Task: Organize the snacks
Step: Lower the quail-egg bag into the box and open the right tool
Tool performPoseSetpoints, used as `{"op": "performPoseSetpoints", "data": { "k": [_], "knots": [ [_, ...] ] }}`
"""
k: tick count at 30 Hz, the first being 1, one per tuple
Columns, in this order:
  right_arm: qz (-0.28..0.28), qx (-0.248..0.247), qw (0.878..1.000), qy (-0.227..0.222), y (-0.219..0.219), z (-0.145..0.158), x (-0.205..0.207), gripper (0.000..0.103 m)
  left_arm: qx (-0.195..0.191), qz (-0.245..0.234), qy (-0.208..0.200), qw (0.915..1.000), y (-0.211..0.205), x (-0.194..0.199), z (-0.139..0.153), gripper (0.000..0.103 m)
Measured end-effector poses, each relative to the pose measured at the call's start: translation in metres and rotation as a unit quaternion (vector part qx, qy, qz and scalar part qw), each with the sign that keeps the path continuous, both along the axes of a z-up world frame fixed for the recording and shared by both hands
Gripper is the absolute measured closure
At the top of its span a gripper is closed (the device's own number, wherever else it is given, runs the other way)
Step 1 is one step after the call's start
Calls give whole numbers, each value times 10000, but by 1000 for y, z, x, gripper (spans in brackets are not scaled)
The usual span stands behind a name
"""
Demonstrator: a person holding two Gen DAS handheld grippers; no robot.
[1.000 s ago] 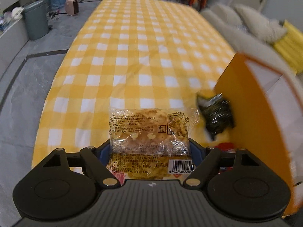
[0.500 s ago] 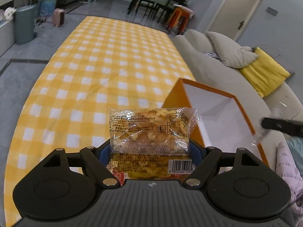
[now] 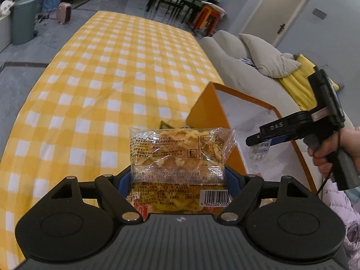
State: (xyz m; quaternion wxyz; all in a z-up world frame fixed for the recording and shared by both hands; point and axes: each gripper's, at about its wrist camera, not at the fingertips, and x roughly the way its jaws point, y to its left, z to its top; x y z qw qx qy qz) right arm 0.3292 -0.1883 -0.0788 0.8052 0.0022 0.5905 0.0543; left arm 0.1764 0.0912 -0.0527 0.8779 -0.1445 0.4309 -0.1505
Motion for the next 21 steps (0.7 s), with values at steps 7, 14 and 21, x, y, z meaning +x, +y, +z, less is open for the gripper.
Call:
{"op": "performPoseSetpoints", "data": {
  "k": [7, 14, 21],
  "knots": [
    [-367, -292, 9975, 532, 2, -46, 22, 46, -148, 6, 161, 9998, 10, 6, -5, 11],
    [-556, -97, 9943, 908, -2, -69, 22, 46, -116, 33, 202, 9997, 10, 8, -8, 11],
    [-751, 148, 9928, 919, -13, -74, 18, 43, -55, -23, 184, 9998, 7, 7, -7, 11]
  ]
}}
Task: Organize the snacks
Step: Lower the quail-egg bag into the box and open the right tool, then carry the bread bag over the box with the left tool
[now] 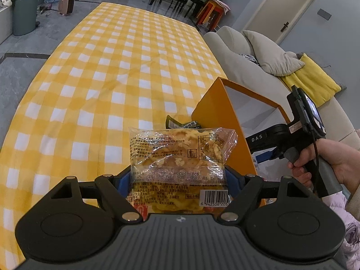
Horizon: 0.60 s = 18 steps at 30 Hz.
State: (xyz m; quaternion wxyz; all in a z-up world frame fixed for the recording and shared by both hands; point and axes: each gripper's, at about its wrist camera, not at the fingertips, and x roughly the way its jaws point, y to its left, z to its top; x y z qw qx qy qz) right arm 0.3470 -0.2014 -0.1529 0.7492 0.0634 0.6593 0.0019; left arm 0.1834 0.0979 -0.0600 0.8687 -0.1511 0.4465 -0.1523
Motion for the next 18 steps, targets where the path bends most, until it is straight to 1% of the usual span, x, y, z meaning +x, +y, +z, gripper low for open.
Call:
{"op": "performPoseSetpoints", "data": {
  "k": [3, 4, 5, 7, 9, 10, 12, 15, 16, 18],
  "knots": [
    [79, -30, 9999, -73, 0, 5, -4, 32, 0, 66, -52, 10000, 0, -1, 2, 11],
    [93, -34, 9999, -108, -1, 7, -5, 24, 4, 26, -95, 10000, -1, -2, 4, 11],
    [101, -3, 9998, -154, -2, 10, -7, 21, 7, -22, -150, 9999, -3, -3, 6, 11],
    [109, 36, 9997, -226, -3, 17, -12, 20, 10, -68, -207, 9998, -4, -5, 9, 11],
    [120, 40, 9995, -291, -4, 24, -17, 15, 20, -92, -204, 9997, -7, -6, 11, 11],
    [124, 56, 9993, -337, -6, 28, -23, 14, 31, -120, -210, 9997, -8, -6, 11, 11],
    [188, 84, 9992, -347, -2, 29, -19, 14, 83, -161, -220, 9996, -11, -8, 12, 11],
    [178, 115, 9989, -424, -6, 37, -27, 14, 218, -189, -208, 9994, -15, -11, 14, 11],
    [162, 191, 9986, -469, -8, 40, -31, 14, 275, -184, -207, 9992, -17, -13, 15, 11],
    [43, 504, 9970, -579, -15, 53, -36, 13, 348, -229, -240, 9988, -21, -17, 18, 11]
  ]
}}
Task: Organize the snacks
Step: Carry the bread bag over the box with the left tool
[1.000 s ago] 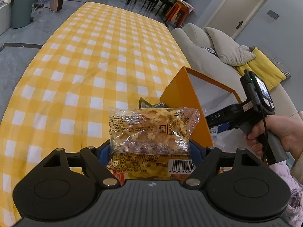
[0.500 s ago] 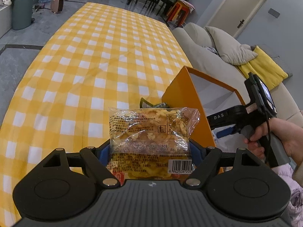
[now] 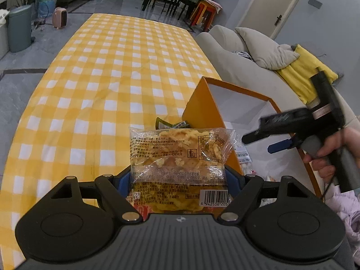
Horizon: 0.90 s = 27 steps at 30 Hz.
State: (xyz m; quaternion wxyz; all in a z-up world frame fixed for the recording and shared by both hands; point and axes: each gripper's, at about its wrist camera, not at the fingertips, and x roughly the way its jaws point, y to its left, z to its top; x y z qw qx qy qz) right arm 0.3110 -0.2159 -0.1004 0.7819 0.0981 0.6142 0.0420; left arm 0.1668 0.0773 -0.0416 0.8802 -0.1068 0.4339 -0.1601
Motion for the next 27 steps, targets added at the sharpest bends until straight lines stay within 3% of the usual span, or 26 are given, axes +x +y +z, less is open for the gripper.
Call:
{"op": "performPoseSetpoints", "data": {
  "k": [3, 5, 12, 17, 23, 27],
  "knots": [
    [-317, 1014, 9943, -111, -12, 19, -21, 13, 15, -91, -77, 9999, -4, -5, 5, 11],
    [-353, 1324, 9900, -328, -17, 29, -35, 13, 111, -85, -142, 9998, -9, -8, 10, 11],
    [-275, 1150, 9828, -1418, -35, 69, -89, 12, 416, -214, -377, 9982, -38, -18, 35, 11],
    [-545, 1766, 9618, -2021, -62, 78, -114, 9, 690, -400, -380, 9961, -65, -25, 51, 11],
    [-1062, 1744, 9512, -2313, -95, 72, -140, 9, 662, -527, -208, 9962, -103, -19, 58, 11],
    [-1257, 2045, 9415, -2367, -118, 57, -149, 9, 740, -546, -134, 9957, -134, -7, 52, 11]
  ]
}}
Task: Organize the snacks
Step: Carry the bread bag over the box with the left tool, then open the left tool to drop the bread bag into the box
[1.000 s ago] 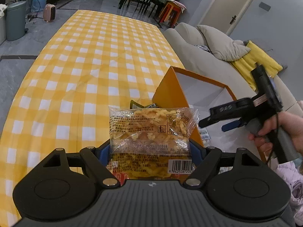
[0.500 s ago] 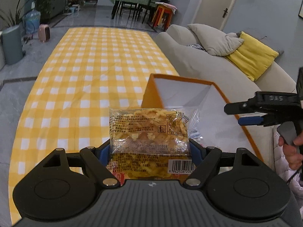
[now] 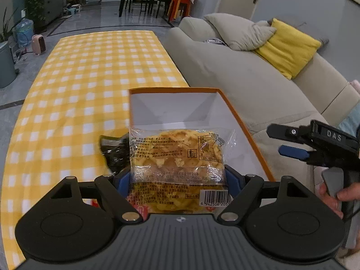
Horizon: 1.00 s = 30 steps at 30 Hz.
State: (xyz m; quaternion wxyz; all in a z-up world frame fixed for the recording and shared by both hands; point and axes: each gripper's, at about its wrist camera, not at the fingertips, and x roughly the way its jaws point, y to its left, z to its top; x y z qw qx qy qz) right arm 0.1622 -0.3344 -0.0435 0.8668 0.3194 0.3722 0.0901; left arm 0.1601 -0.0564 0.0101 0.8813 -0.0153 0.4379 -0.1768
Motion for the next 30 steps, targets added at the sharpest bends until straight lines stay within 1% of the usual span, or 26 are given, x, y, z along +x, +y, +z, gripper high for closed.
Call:
{"op": "performPoseSetpoints", "data": {
  "k": [3, 5, 7, 9, 11, 14, 17, 19, 21, 24, 25, 26, 30],
  "knots": [
    [-254, -196, 9995, 69, -18, -7, -5, 9, -51, 118, 41, 9999, -23, 12, -9, 11],
    [-362, -294, 9989, 51, -29, -13, -6, 9, 16, 256, 23, 9997, -42, 23, -17, 11],
    [-476, -115, 9988, 27, -43, -21, -7, 9, 191, 376, 38, 9991, -64, 36, -27, 11],
    [-675, 43, 9976, 110, -55, -30, -5, 9, 312, 518, 188, 9980, -80, 50, -38, 11],
    [-788, 145, 9967, 122, -66, -35, -4, 9, 285, 660, 376, 9967, -91, 65, -50, 11],
    [-802, 379, 9960, 65, -76, -41, -3, 9, 280, 862, 733, 9932, -99, 87, -69, 11],
    [-799, 649, 9946, 104, -88, -48, -8, 9, 329, 856, 980, 9910, -108, 104, -86, 11],
    [-814, 645, 9944, 180, -89, -52, -7, 9, 357, 884, 1106, 9893, -113, 113, -95, 11],
    [-832, 614, 9944, 229, -89, -54, -3, 9, 283, 853, 1231, 9883, -116, 120, -104, 11],
    [-856, 802, 9928, 250, -96, -57, -3, 9, 46, 874, 1372, 9867, -114, 127, -115, 7],
    [-879, 883, 9919, 248, -98, -58, -2, 9, -80, 930, 1418, 9855, -113, 128, -116, 1],
    [-907, 895, 9915, 242, -100, -59, -3, 9, -215, 973, 1489, 9838, -110, 131, -117, 0],
    [-986, 917, 9902, 357, -102, -63, 1, 9, -516, 945, 1775, 9782, -103, 134, -118, 0]
  ]
}}
